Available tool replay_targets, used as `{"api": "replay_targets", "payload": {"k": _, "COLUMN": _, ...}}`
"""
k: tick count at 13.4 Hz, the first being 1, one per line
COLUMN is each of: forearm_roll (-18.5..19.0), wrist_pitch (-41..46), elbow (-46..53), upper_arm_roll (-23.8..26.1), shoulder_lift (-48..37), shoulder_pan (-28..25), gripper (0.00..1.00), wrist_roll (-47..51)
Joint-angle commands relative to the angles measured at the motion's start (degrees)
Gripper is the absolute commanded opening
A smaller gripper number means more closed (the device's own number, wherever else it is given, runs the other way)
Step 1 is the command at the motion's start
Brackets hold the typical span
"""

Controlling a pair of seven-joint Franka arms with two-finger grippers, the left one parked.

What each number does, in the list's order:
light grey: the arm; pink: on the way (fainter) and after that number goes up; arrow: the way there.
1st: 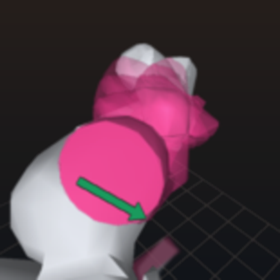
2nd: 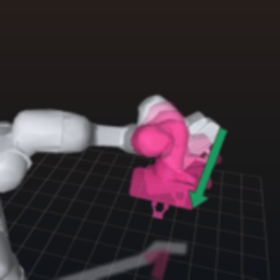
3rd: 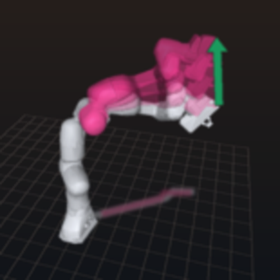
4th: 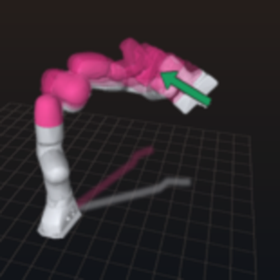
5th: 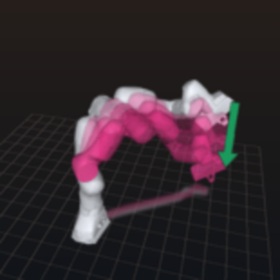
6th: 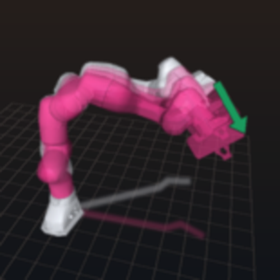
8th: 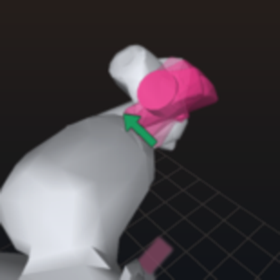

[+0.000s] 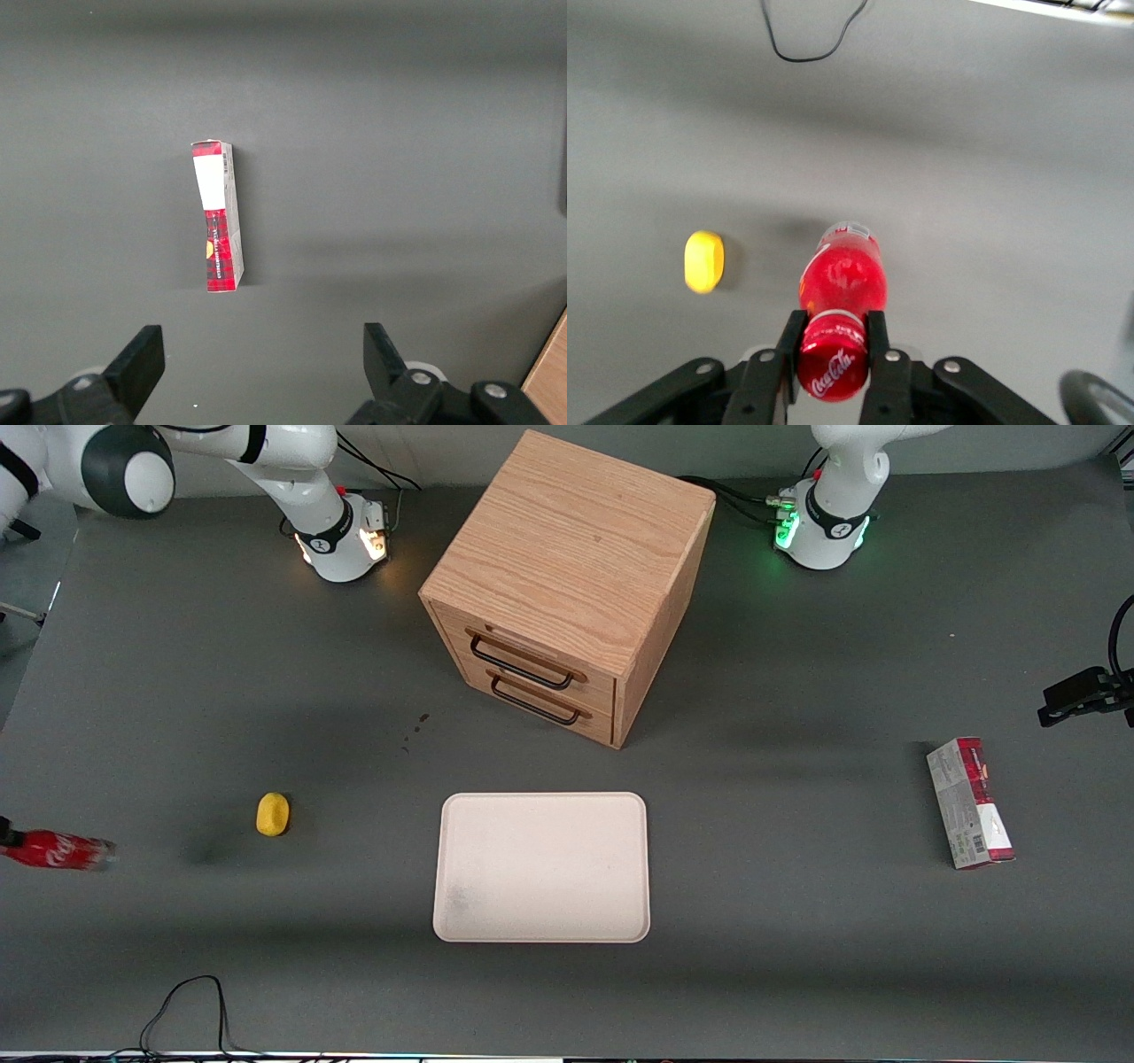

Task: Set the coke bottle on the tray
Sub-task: 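Lift the bottle and carry it with the right gripper to the tray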

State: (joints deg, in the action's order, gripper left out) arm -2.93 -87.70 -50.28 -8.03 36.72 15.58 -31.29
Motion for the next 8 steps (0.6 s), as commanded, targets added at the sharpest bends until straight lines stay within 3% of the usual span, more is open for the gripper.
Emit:
{"api": "replay_targets", "payload": {"k": 1, "forearm_roll": 2.30, "wrist_pitch": 4.45, "elbow": -1.49, "upper_arm_roll": 0.03, "shoulder_lift": -8.66, "shoulder_pan": -0.02, "gripper": 0.02, "wrist_roll": -3.52}}
{"api": "replay_targets", "payload": {"k": 5, "forearm_roll": 2.57, "wrist_pitch": 6.58, "elbow": -1.40, "upper_arm_roll": 1.43, "shoulder_lift": -12.11, "shoulder_pan": -1.77, "gripper": 0.02, "wrist_roll": -3.09}}
{"api": "replay_targets", "payload": {"k": 8, "forearm_roll": 2.40, "wrist_pitch": 6.67, "elbow": -0.87, "upper_arm_roll": 2.05, "shoulder_lift": -12.11, "shoulder_pan": -10.36, "gripper": 0.01, "wrist_roll": 4.53}}
